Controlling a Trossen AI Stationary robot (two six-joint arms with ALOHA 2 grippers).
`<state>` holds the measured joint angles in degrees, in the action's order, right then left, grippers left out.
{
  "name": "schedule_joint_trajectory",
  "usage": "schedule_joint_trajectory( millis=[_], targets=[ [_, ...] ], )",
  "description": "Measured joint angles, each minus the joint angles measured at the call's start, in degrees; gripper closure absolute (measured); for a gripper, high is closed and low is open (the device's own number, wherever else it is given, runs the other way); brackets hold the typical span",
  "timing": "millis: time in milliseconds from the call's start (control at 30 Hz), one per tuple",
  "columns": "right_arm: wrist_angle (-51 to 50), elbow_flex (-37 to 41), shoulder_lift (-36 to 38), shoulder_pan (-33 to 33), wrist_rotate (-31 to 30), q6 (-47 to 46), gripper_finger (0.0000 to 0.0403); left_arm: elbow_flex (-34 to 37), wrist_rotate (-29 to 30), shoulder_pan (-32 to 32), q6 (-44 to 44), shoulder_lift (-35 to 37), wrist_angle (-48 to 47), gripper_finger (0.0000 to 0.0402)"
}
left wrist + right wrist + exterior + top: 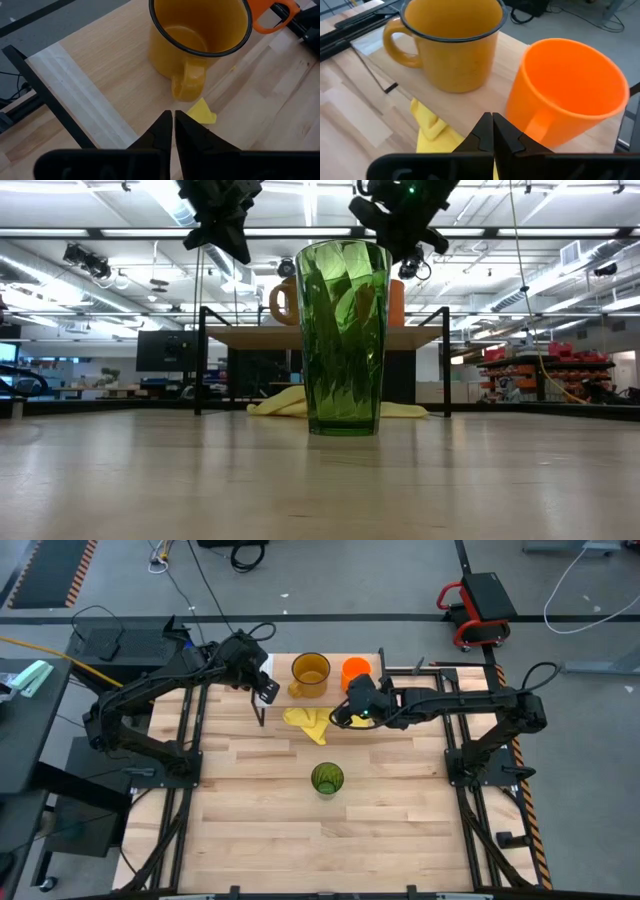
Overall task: Stack small to large cups/mugs on shelf
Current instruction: Put the yellow mug on the shelf
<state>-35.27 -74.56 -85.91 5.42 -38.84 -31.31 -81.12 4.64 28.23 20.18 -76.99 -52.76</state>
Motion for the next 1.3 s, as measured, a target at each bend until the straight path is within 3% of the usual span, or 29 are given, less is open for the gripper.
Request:
schedule_joint_trajectory(
  millis=[333, 600, 967, 1300],
  targets=[
    [-1.51, 0.0, 0.0, 1.22, -0.12, 0.36, 0.0402, 0.0, 0.0, 0.0, 0.02, 0.0, -0.01, 0.0393],
    [-1.57, 0.0, 0.0, 2.12, -0.14, 1.06, 0.0402, 0.0, 0.0, 0.0, 0.04, 0.0, -0.04, 0.0374],
    [-1.66, 0.04, 0.0, 2.96, -0.32, 0.92, 0.0402, -0.02, 0.0, 0.0, 0.04, 0.0, -0.04, 0.0393],
    [-2.37, 0.04, 0.0, 3.13, -0.32, 0.44, 0.0402, -0.04, 0.01, 0.0, 0.04, 0.0, -0.04, 0.0374]
  ],
)
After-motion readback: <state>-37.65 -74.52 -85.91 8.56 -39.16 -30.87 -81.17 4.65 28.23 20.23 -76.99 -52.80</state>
